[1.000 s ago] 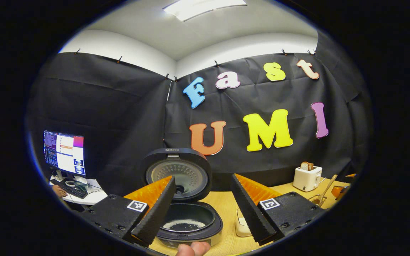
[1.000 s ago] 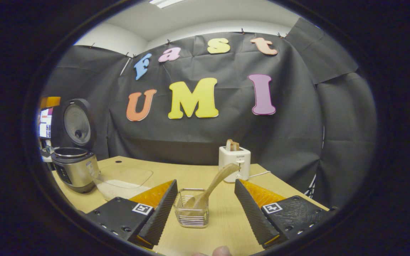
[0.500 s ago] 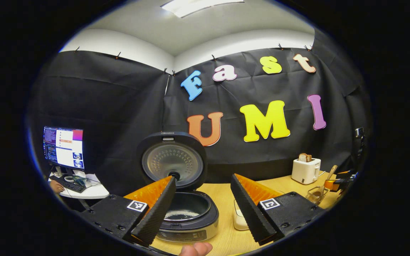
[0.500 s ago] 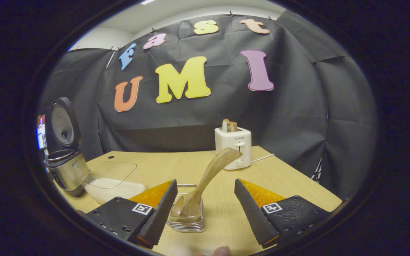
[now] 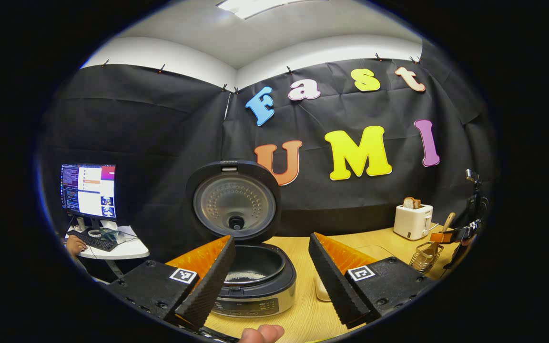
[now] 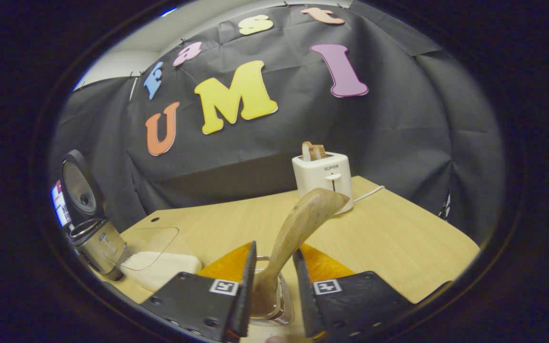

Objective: Close the left gripper, press the button to open the rice cooker; take a wooden spoon from the chopstick holder with the right hand, scoop a spoonful of rice and pour it into the rice cooker, then put the wooden spoon back into the chopstick holder.

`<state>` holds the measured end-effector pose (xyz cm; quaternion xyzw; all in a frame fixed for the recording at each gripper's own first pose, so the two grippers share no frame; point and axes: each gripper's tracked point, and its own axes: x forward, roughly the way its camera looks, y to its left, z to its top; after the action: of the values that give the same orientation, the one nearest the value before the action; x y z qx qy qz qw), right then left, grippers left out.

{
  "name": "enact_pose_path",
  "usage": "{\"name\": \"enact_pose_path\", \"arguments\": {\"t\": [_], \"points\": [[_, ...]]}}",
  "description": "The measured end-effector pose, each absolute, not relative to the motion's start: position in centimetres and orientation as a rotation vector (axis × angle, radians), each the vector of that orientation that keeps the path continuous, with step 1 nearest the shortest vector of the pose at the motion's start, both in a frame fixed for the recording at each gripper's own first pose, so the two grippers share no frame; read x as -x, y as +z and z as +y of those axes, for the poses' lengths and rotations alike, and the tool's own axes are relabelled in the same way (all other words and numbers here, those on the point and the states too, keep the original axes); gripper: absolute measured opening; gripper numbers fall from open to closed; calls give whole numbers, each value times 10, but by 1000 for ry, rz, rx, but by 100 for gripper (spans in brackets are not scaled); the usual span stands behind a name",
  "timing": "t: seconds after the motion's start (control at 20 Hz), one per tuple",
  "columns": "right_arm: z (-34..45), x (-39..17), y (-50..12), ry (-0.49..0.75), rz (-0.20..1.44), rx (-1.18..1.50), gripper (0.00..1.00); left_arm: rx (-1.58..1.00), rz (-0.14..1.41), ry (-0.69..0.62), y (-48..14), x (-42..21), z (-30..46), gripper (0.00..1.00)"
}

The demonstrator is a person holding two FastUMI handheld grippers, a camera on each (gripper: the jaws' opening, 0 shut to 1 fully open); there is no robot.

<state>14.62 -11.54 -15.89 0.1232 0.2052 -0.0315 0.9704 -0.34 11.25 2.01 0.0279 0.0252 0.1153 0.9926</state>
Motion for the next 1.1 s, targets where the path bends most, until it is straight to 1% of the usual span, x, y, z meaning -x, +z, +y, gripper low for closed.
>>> {"name": "enact_pose_path", "arguments": {"t": [0.05, 0.1, 0.2, 0.35, 0.55, 0.65, 0.85, 1.1], "points": [[-112, -144, -155, -52, 408, -256, 19, -52, 55, 235, 18, 4, 115, 99], [-104, -145, -153, -28, 397, -274, 19, -47, 58, 236, 17, 4, 116, 99], [-105, -144, -146, -37, 392, -242, 1, -29, 62, 235, 14, 4, 117, 99], [-96, -141, -143, -30, 398, -203, 1, -13, 70, 223, 7, 0, 118, 98], [-99, -142, -110, -57, 321, -149, 1, -14, 93, 225, -4, 1, 125, 99], [-96, -142, -100, -58, 316, -134, 1, -12, 101, 228, -7, 2, 130, 99], [-83, -141, -62, -51, 259, -100, 1, 3, 83, 215, -5, 8, 134, 100], [-24, -153, -4, 42, 171, -60, 2, -48, 89, 205, -7, 17, 142, 99]]}}
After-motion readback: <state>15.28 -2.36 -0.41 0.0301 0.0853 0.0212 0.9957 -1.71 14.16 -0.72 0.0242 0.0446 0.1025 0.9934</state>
